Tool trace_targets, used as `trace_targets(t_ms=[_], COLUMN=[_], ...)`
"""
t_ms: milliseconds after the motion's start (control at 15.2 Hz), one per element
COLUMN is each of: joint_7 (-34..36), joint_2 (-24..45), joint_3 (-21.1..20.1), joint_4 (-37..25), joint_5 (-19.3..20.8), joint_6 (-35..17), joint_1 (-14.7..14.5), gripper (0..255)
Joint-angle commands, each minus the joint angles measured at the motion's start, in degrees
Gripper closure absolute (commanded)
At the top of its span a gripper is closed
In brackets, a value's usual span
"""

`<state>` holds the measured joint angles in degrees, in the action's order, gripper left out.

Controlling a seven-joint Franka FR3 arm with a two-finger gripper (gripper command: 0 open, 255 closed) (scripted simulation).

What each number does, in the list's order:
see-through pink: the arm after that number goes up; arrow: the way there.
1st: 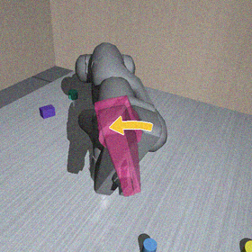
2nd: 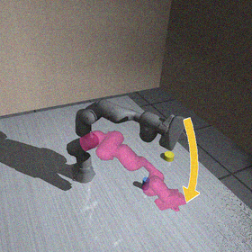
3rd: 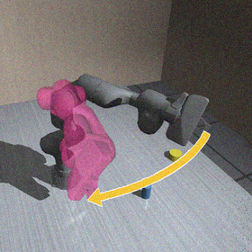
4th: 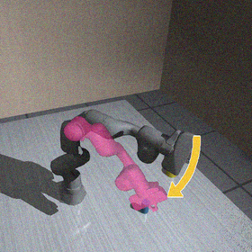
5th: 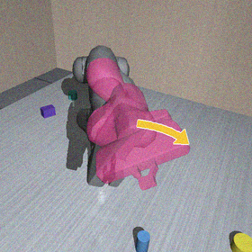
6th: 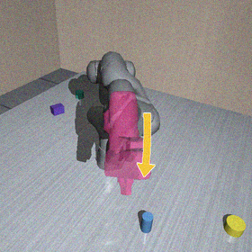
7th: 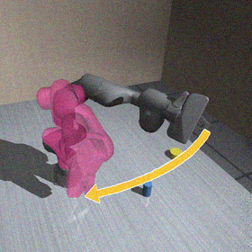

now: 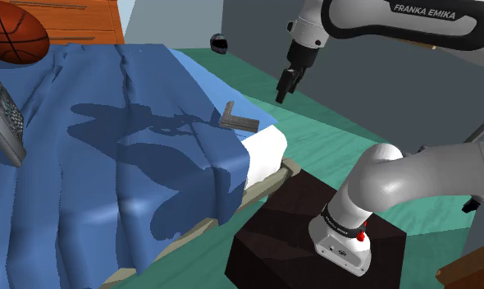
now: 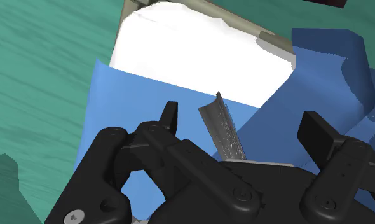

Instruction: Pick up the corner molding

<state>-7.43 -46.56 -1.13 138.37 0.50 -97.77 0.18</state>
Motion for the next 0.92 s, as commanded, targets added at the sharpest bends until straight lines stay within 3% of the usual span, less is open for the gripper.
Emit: trace_targets(t_ms=[0,462,858], joint_7=[0.0,6.6,12.4], joint_2=[0.0,9.5,20.6], joint_3=[0.0,-3.5,-6.6], joint_4=[0.0,3.0,1.7], joint_5=[0.0,-2.0,-2.1], joint_6=[0.0,-16.6,-29.9], joint_1=[0.0,0.4,1.3], gripper=[0,0,0])
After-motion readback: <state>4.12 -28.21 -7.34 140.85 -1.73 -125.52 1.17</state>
